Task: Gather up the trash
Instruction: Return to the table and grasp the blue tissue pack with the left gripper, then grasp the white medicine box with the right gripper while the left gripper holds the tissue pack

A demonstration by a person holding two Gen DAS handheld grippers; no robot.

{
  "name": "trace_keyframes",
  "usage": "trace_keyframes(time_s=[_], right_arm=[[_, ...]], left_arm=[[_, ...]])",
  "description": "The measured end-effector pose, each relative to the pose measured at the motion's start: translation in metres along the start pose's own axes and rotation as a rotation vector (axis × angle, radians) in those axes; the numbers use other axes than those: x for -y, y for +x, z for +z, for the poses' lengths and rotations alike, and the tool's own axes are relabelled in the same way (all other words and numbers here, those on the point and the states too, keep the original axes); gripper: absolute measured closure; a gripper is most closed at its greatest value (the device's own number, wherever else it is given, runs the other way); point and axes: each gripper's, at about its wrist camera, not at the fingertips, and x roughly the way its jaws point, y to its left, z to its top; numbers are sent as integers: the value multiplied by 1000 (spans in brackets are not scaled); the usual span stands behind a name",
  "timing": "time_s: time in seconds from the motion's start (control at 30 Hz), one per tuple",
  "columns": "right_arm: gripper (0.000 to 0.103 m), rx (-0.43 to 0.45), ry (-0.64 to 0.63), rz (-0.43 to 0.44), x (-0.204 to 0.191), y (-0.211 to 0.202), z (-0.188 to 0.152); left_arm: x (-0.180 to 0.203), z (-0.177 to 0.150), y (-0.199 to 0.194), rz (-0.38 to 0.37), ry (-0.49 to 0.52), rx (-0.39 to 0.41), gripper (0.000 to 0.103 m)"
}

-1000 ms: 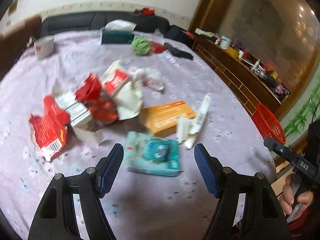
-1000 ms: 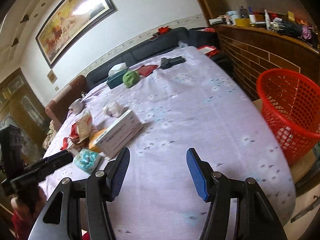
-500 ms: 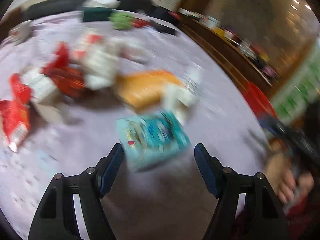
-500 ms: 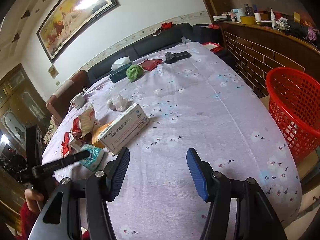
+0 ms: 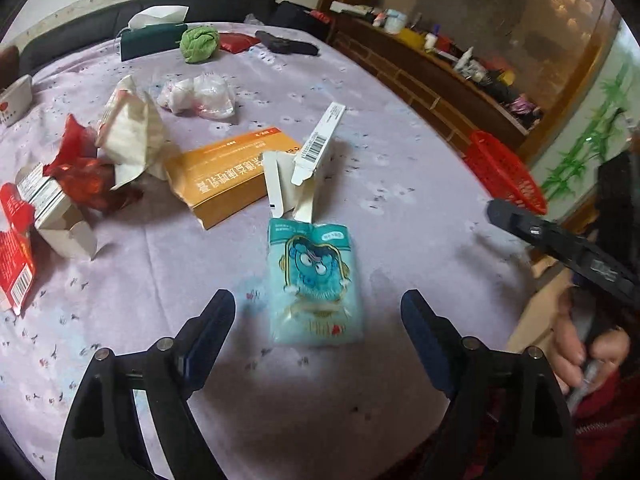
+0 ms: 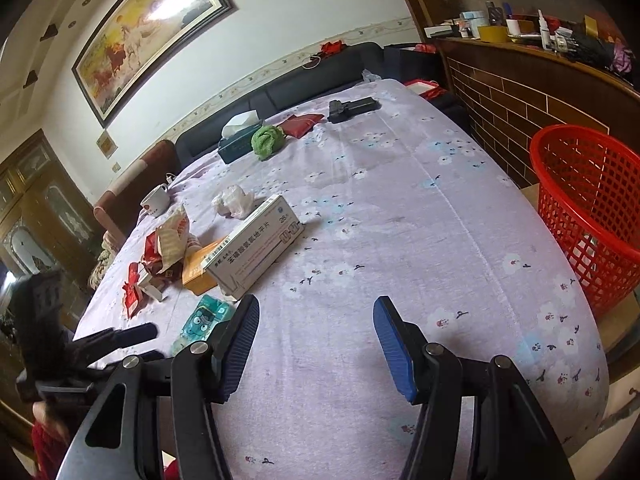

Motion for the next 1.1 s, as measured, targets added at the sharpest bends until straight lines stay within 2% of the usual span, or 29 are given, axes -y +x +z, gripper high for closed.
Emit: trace_keyframes(time_s=[0.13, 0.2, 0.3, 0.37, 0.4, 0.63, 0.8, 0.9, 1.1], right_arm=[[39, -5, -1, -2, 0, 2, 0], [39, -8, 8, -1, 2, 3, 1], [39, -10, 13, 1, 1, 3, 3], [39, -9, 8, 1, -2, 4, 7], [39, -9, 4, 0, -4, 5, 8], [34, -14, -35, 6, -36, 19, 25], [30, -61, -41, -6, -63, 46, 40], [30, -104, -28, -21, -76, 71, 52], [30, -166, 28, -78, -91, 118, 67]], left_arm=[[5, -1, 16, 56, 0, -7, 19], [6, -3, 16, 84, 6, 13, 21], [3, 0, 18, 129, 7, 39, 34], [3, 1, 20, 170, 23, 56, 51], [3, 0, 19, 190, 32, 65, 55], [-12, -13, 3, 181, 13, 118, 59], [-35, -19, -9, 252, -20, 169, 60], [-42, -20, -11, 218, -47, 176, 60], [-41, -22, -12, 211, -44, 180, 60]])
